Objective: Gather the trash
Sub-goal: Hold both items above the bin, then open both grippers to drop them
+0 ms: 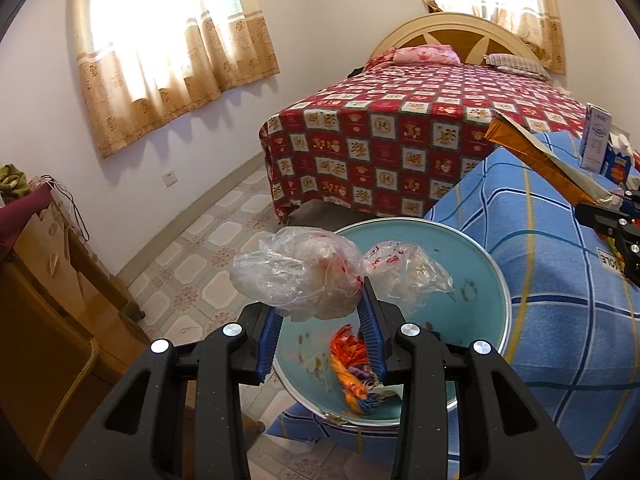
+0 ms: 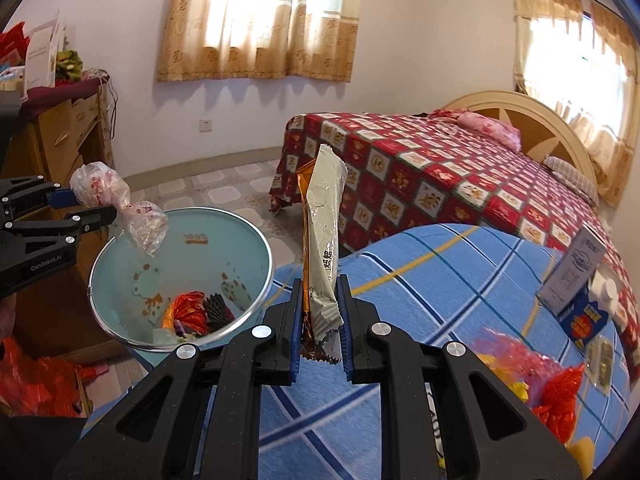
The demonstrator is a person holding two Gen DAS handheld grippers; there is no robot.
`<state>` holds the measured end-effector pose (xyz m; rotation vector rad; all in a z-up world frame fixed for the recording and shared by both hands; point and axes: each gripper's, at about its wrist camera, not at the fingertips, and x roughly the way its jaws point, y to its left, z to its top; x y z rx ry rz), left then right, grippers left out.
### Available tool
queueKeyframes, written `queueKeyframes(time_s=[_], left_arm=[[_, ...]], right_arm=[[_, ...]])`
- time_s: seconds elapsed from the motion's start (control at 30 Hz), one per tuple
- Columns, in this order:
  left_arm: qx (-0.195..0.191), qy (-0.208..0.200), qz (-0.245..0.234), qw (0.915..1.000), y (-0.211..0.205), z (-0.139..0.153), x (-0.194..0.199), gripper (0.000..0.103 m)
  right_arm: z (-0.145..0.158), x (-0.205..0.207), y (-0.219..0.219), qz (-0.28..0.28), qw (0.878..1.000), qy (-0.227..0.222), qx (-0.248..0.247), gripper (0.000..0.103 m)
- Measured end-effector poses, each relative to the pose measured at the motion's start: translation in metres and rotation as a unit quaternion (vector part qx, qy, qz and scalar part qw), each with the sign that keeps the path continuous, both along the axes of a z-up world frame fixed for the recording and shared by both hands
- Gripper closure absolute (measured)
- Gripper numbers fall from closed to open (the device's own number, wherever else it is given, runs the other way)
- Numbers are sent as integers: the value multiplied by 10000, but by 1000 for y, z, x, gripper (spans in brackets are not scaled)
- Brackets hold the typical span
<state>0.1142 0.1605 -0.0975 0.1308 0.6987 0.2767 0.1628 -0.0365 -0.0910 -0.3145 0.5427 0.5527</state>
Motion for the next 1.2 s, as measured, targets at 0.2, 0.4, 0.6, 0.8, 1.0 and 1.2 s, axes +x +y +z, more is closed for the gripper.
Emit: queueKeyframes(time_s=[0.2,0.4,0.6,0.8,1.0,1.2], left_arm=[[16,26,102,9999,9,-2,-1,66],[42,39,197,9998,16,-4,0,66],[55,43,247,9997,21,-4,1,66],[44,56,288,9996,24,-5,1,66],[57,57,305,9995,25,-6,0,66],[51,63,319,9995,27,-6,1,66]], right_arm=[[-1,2,15,142,9999,4,-88,87],[-3,3,25,261,9996,22,-141,87],[-5,0,34,385,9990,39,-202,87],[-5,-1,40,463,9987,42,-227,87],[-5,-3,43,510,9984,38,-235,87],[-6,-2,44,546,9982,42,-248,87]])
